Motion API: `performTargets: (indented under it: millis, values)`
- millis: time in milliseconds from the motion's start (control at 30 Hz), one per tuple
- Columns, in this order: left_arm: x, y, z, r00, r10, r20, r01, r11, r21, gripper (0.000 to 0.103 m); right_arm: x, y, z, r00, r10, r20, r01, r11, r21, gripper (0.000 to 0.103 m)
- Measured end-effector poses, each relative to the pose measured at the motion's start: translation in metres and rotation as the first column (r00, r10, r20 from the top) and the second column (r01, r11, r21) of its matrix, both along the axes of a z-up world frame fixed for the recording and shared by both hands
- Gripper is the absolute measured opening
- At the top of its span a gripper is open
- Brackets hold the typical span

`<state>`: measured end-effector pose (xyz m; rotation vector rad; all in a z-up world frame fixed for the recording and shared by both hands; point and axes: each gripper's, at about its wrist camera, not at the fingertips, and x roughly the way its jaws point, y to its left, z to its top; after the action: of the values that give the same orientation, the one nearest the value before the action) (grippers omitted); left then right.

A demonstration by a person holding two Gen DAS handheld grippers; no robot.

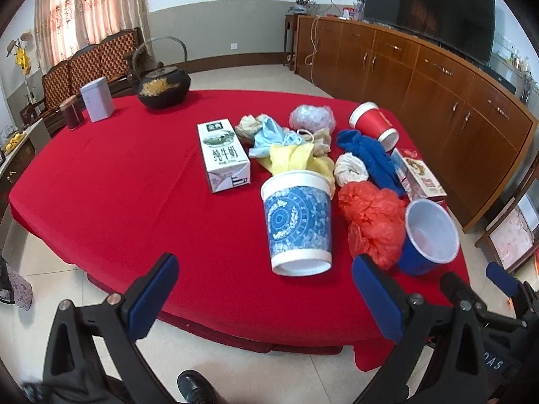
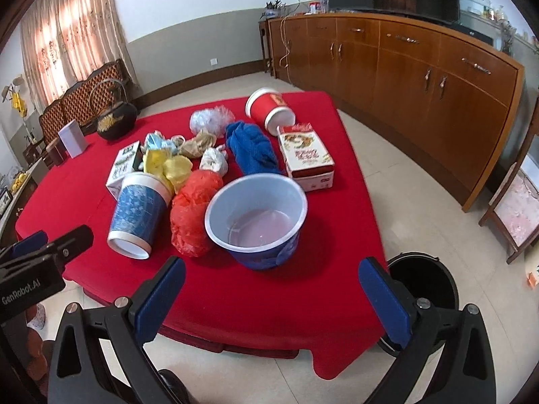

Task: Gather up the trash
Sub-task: 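Grasp the blue-patterned paper cup with the left gripper while the right grasps the blue bowl, then carry the cup and bowl over the black bucket and open both grippers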

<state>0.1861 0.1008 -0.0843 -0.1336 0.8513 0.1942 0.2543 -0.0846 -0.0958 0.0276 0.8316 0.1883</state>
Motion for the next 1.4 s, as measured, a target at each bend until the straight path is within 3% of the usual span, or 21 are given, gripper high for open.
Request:
performTargets:
  millis: [267,733,967,1033,1067,1200,1400]
  values:
    - [0.024,0.005,-0.016,1.0,0.007,-0.024,-0.007,1.0,-0.009,0.103,0.026,0.006,-0.027,0.999,0.003,-0.041,-0.004,1.0,-0.014,0.103]
    - [0.058,0.003,-0.04,0.998,-0.028,-0.057,0.026,0.999,-0.048,0.101,0.058,0.014,-0.042,1.0,0.028,-0.009,-0.028,0.998,-0.049,0.103]
    - [0.067,0.001,-0.049,0.995,-0.067,-0.077,0.061,0.995,-0.074,0.086,0.065,0.014,-0.044,0.999,0.046,0.017,-0.046,0.998,-0.039,0.101]
    - [0.068,0.0,-0.051,0.994,-0.071,-0.078,0.065,0.995,-0.081,0.083,0.064,0.013,-0.042,0.998,0.058,0.035,-0.056,0.998,-0.029,0.083]
    - [0.068,0.0,-0.051,0.994,-0.074,-0.077,0.068,0.994,-0.084,0.08,0.065,0.014,-0.042,0.997,0.065,0.035,-0.064,0.998,-0.029,0.08]
    - [0.067,-0.003,-0.055,0.992,-0.101,-0.08,0.093,0.991,-0.097,0.062,0.064,0.016,-0.043,0.996,0.079,0.042,-0.078,0.997,-0.03,0.08]
    - [0.061,-0.005,-0.049,0.993,-0.106,-0.051,0.101,0.991,-0.09,0.061,0.06,0.01,-0.039,0.996,0.077,0.054,-0.076,0.997,-0.012,0.08]
